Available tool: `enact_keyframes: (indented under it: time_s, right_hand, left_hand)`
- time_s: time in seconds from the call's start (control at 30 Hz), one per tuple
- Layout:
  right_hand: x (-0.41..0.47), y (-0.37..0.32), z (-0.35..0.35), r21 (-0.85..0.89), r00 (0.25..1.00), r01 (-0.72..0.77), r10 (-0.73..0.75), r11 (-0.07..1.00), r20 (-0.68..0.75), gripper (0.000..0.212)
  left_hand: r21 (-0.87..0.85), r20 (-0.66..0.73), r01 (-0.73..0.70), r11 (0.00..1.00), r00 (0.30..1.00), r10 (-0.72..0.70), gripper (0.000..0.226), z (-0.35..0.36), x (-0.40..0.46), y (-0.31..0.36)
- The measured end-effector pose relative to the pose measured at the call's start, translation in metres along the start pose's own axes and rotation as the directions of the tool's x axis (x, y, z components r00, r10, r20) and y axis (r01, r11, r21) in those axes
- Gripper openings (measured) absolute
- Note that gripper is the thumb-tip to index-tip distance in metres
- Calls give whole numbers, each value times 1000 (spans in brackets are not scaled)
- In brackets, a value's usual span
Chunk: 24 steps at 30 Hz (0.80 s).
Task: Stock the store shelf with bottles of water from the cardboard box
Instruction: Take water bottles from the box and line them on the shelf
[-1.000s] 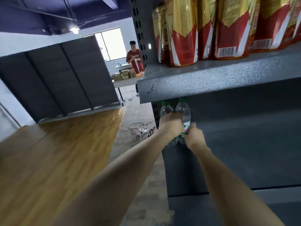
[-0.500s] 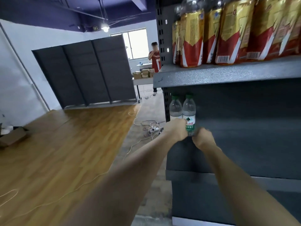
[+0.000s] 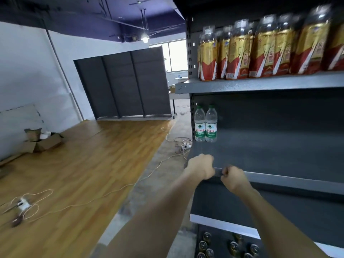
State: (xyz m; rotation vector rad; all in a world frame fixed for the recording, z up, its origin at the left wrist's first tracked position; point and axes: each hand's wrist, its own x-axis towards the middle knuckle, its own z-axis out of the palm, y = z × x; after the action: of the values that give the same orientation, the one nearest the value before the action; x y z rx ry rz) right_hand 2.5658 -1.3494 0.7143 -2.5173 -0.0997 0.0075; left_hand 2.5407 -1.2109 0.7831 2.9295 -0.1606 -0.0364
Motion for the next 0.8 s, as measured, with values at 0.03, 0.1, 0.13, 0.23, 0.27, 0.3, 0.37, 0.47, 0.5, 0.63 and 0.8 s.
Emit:
enact_keyframes:
  time_s: [0.03,0.1,0.13,0.23,0.27,0.3,0.37,0.47,0.5,0.63,0.8]
  right_hand:
    - [-12,6,5,-3,1000,0,0,1000,23,3]
    - [-34,16,18,-12,997,-14,15,1000,71,2]
    - [-45,20,25,-26,996,-20,22,999,87,2]
    - [-70,31,51,-64,984,-54,64,996,167,6]
    - [-76,35,60,-62,978,-83,94,995,188,8]
    - [-80,39,70,-58,974,-105,114,993,195,11]
    - [-90,47,90,-70,968,-126,138,990,210,15]
    - [-115,50,118,-8,923,-199,190,980,335,28]
    - [-125,58,131,-27,918,-206,202,978,340,33]
    - [-157,121,207,-161,854,-320,357,934,378,22]
    - [-200,194,295,-194,738,-430,466,882,488,27]
  left_hand:
    - [-1,8,8,1000,1000,-8,16,7,-10,2]
    - [9,30,17,1000,999,-17,20,24,-26,1]
    - [20,33,16,1000,999,-17,22,33,-32,-1]
    - [48,89,8,999,996,-12,26,62,-46,-12]
    - [56,110,5,998,994,-11,25,72,-49,-17]
    - [52,125,2,999,992,-9,23,83,-52,-23]
    - [1,162,6,1000,987,-6,17,111,-56,-37]
    - [-63,297,48,997,955,-27,19,168,-67,-60]
    - [-84,338,87,993,939,-54,22,193,-73,-68]
    - [-32,511,91,995,857,-62,20,294,-104,-89]
    - [-35,595,110,993,801,-68,25,416,-146,-105]
